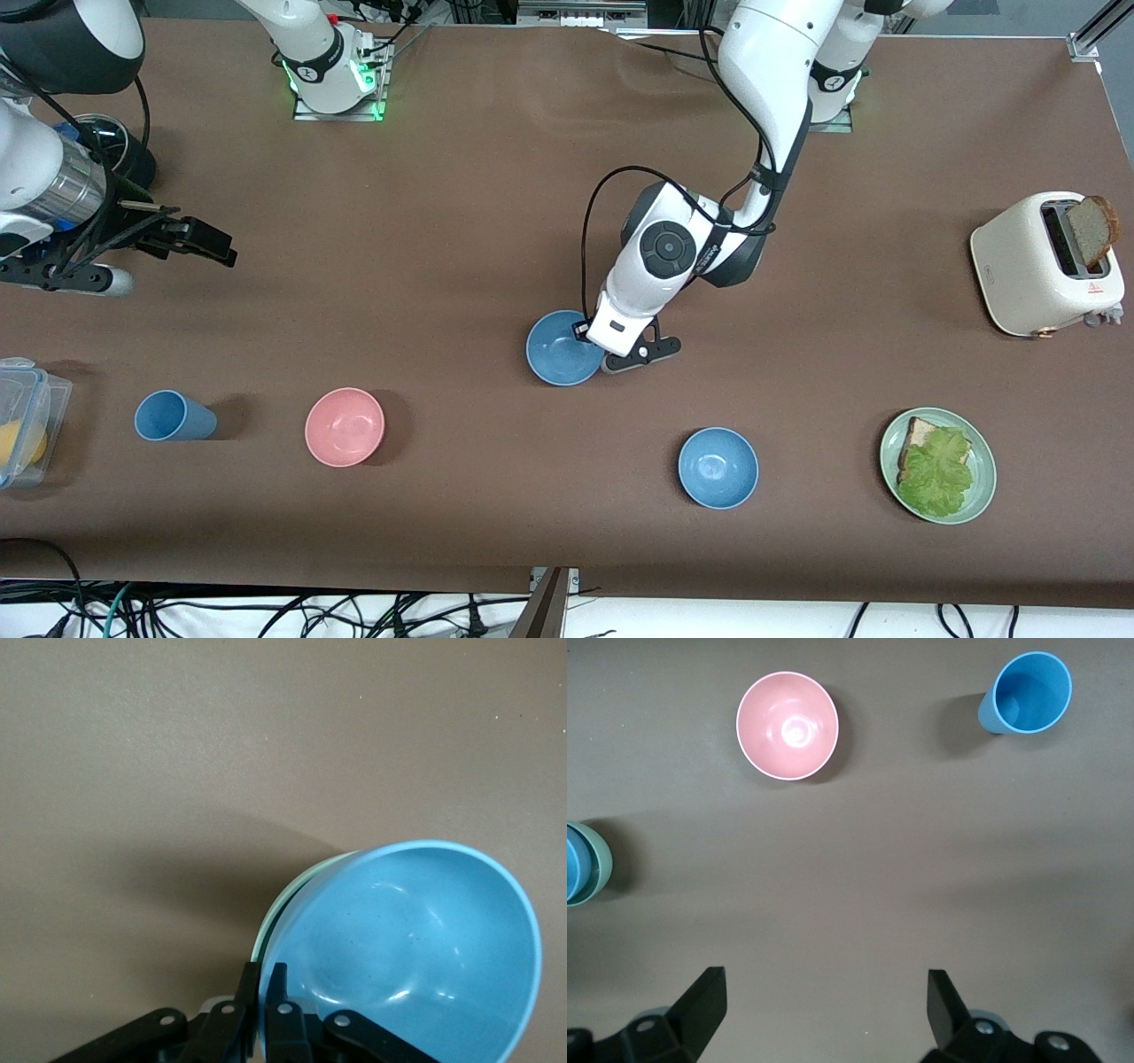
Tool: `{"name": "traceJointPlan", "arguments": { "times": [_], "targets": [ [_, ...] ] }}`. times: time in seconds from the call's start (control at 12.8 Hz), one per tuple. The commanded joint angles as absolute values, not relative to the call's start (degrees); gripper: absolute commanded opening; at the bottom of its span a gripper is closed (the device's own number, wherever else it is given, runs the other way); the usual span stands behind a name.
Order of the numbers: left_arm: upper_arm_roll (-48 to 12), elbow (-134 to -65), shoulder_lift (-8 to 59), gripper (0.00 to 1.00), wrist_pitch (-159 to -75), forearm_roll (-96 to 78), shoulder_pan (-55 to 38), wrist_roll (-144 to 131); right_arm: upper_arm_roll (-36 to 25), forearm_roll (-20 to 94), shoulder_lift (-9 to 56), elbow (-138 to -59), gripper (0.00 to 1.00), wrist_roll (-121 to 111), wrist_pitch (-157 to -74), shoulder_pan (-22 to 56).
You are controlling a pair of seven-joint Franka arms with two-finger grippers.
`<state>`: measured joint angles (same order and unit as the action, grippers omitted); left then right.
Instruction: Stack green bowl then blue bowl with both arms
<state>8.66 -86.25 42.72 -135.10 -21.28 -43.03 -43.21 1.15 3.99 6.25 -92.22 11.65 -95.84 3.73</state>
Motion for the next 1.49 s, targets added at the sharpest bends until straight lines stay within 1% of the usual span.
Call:
{"name": "traceJointPlan", "arguments": {
  "times": [0.0,0.08,0.16,0.39,0.63,0.78,0.94,1.09,1.25,1.41],
  "targets": [
    [10.63,-82.37,43.33,0.81,-134.13,-19.86,-43.59,-44.65,0.88,4.31,5.1,-92.72,1.0,10.63,-95.19,3.78],
    [11.33,-82.18,42.63,0.99,-133.6,-19.95,-43.59,-44.47,0.88,4.31,5.1,-92.72,1.0,10.63,-95.19,3.78],
    [11.95,-81.92,41.58,0.99,-131.51,-20.13,-43.25,-44.12,0.88,4.31,5.1,-92.72,1.0,10.55,-95.1,3.78],
    [14.15,-74.9,39.91,0.99,-117.55,-20.21,-40.88,-41.41,0.88,4.31,5.1,-92.64,1.0,10.2,-94.66,3.78],
    [14.06,-75.41,32.98,0.99,-109.98,-19.42,-35.17,-31.42,0.79,4.13,5.1,-92.55,1.0,8.35,-94.66,3.78],
    [13.98,-75.5,28.85,1.0,-102.6,-16.89,-30.26,-23.94,0.97,3.08,4.92,-92.64,1.0,7.74,-95.01,3.78],
    [13.62,-75.76,25.33,1.0,-97.58,-15.04,-24.81,-18.05,1.32,-0.77,4.92,-92.64,1.0,5.37,-95.45,3.87],
    [13.62,-75.76,22.34,1.0,-92.66,-12.58,-19.28,-7.79,1.41,-1.14,4.83,-92.64,1.0,3.35,-95.45,3.87],
    [13.62,-76.72,19.61,1.0,-90.36,-11.08,-14.0,-1.34,1.49,-1.23,4.83,-92.64,1.0,2.38,-95.36,3.87],
    [12.31,-79.18,16.98,1.0,-90.0,-10.46,-9.6,-1.05,1.49,-1.23,4.92,-92.64,1.0,2.2,-95.19,4.04]
  ]
}}
